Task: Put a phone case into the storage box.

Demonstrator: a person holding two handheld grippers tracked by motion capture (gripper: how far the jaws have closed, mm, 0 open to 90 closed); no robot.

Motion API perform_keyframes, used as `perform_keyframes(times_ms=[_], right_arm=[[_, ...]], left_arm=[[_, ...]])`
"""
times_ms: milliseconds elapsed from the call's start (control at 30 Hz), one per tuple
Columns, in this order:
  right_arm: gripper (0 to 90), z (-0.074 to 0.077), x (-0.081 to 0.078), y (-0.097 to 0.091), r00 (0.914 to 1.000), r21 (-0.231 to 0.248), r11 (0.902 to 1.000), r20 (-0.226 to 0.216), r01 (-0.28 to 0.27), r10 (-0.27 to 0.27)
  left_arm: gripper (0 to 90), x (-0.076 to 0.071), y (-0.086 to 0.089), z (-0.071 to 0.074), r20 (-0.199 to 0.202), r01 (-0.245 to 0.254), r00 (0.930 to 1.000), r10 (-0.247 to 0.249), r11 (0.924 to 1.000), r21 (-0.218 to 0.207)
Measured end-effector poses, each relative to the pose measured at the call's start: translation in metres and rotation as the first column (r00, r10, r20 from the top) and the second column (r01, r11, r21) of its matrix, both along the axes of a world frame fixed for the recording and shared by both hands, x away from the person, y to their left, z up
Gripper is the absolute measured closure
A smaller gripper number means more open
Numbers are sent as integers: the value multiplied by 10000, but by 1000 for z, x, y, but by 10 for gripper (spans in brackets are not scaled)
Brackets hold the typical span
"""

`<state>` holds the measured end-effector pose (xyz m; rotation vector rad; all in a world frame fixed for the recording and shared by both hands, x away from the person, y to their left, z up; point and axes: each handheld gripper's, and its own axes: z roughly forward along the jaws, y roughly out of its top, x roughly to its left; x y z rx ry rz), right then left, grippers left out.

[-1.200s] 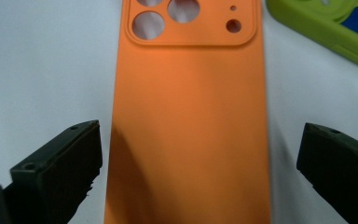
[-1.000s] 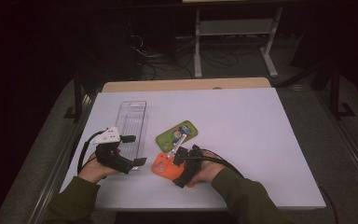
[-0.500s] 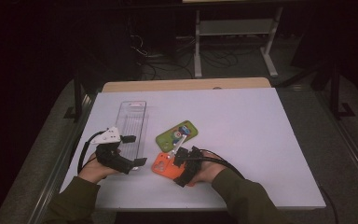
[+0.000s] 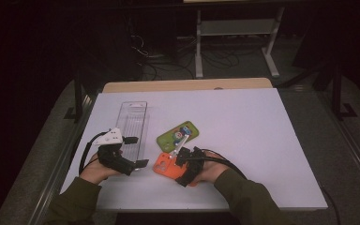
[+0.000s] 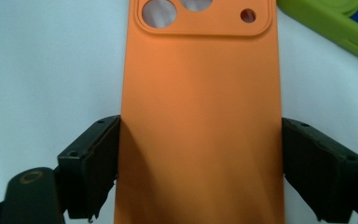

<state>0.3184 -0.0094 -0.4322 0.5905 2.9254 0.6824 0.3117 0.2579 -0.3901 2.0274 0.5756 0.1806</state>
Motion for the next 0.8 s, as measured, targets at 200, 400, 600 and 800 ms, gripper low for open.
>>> perform_keyframes(times_ms=[200, 400, 600, 800], right_arm=[[153, 4, 4, -8, 9999, 98, 9999, -80, -63, 64], [153, 14, 3, -20, 9999, 511, 9986, 0, -150, 150], [153, 21, 6, -33, 9997, 580, 9980, 101, -244, 239], [153, 29, 12, -46, 9986, 616, 9968, 185, -510, 499]], left_arm=[[15, 2, -3, 3, 22, 212, 9998, -212, 9998, 59], [14, 1, -6, 6, 65, 125, 9999, -125, 9999, 13], [15, 3, -11, 11, 113, 321, 9994, -323, 9994, 108], [15, 9, -17, 16, 2, 510, 9987, -510, 9984, 224]])
